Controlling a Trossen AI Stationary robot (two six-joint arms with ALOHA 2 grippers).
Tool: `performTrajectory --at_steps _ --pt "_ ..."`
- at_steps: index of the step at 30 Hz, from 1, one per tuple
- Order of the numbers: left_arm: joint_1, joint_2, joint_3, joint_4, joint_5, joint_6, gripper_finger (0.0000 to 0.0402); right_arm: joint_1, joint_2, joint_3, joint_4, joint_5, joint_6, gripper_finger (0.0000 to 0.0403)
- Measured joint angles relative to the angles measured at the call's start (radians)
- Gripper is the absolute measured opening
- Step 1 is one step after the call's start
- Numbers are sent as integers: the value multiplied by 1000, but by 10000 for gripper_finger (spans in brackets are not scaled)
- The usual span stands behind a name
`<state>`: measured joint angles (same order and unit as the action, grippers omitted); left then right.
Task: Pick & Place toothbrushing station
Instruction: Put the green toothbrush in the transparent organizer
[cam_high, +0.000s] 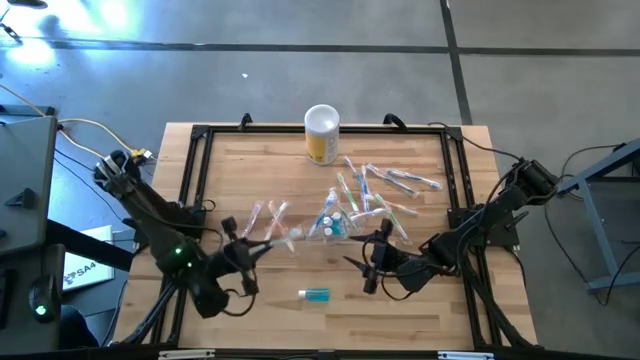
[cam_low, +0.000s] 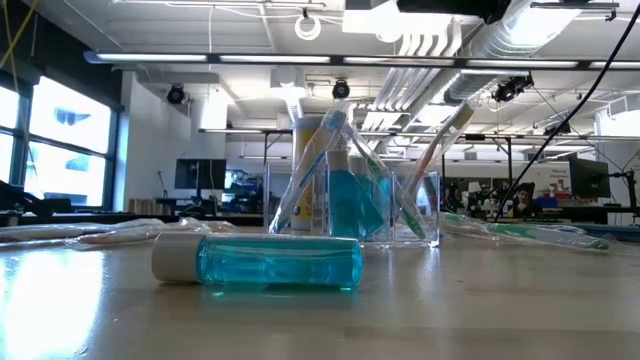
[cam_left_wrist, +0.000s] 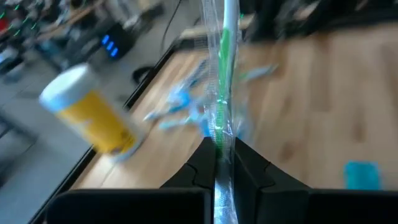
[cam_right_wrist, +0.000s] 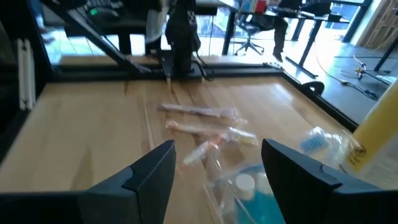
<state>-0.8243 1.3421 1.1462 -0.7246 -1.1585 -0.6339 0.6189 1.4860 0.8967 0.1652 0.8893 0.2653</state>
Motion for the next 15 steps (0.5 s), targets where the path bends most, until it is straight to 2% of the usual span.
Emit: performTrajectory --at_steps 2,4,6,9,11,15 --pt "-1 -20 -64 204 10 141 15 0 0 0 46 -1 -29 230" --pt "11 -29 -138 454 63 305 15 0 0 0 110 -8 -80 230" --pt "46 -29 -219 748 189 477 15 0 0 0 179 -28 -133 230" --pt "103 -29 -334 1123 445 673 15 0 0 0 247 -79 -186 230" --pt "139 -30 -389 1286 552 749 15 0 0 0 259 -102 -189 230" --pt "200 -31 -486 1468 583 845 15 0 4 0 255 -112 -176 230"
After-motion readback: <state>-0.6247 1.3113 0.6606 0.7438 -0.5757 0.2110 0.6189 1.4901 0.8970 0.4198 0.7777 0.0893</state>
